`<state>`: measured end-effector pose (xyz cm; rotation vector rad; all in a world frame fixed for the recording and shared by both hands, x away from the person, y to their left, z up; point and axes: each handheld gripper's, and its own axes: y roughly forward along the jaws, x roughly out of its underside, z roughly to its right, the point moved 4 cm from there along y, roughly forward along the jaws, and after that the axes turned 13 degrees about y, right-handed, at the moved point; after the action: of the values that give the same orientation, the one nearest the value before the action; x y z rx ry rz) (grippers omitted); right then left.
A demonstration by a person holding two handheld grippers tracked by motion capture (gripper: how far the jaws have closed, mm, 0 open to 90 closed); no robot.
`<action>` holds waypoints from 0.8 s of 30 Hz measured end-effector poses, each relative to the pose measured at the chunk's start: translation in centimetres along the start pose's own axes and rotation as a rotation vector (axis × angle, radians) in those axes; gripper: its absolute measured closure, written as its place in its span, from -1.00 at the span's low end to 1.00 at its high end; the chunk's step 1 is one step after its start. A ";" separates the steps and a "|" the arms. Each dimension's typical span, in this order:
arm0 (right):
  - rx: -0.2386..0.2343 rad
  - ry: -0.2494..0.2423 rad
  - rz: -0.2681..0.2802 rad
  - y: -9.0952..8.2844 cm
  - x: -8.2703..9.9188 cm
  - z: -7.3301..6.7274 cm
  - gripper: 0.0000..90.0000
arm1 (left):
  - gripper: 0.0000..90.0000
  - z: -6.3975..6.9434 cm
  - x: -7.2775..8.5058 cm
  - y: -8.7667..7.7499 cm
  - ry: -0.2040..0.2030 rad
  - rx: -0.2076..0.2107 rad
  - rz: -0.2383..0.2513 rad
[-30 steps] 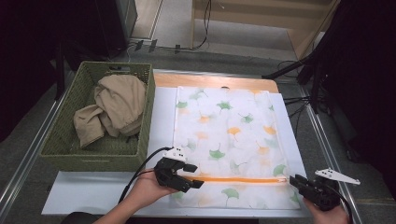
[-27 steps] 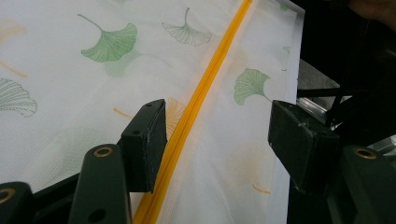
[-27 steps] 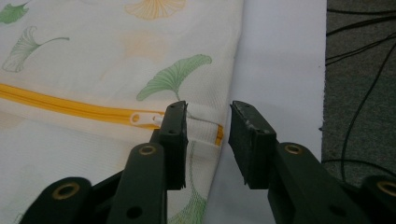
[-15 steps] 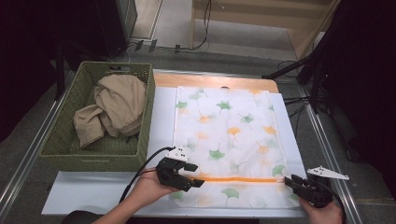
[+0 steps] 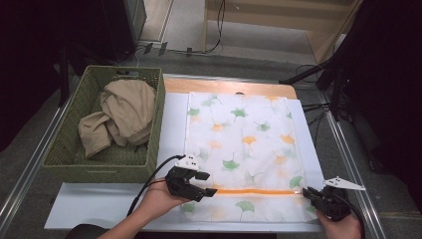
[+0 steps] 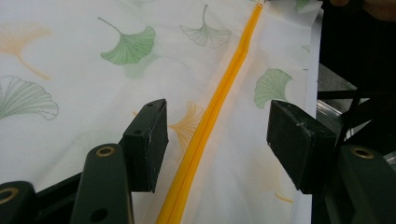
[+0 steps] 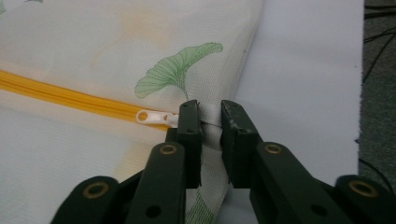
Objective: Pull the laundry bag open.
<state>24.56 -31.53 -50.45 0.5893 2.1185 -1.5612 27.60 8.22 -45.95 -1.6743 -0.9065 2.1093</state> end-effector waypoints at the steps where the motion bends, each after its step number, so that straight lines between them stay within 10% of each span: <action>1: -0.010 0.008 -0.005 0.0 0.0 -0.1 0.85 | -0.14 0.0 0.0 0.0 -0.007 0.004 0.011; 11: -0.103 0.111 -0.012 -0.7 -0.6 0.4 0.88 | -0.12 0.1 -0.1 0.0 0.016 0.013 0.020; 24: -0.194 0.115 0.042 -2.0 -1.3 -1.3 0.89 | -0.11 0.3 0.0 0.2 0.020 0.030 0.016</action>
<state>24.31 -30.96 -47.86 0.6648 2.2948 -1.3080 27.38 7.95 -46.05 -1.6903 -0.8548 2.1021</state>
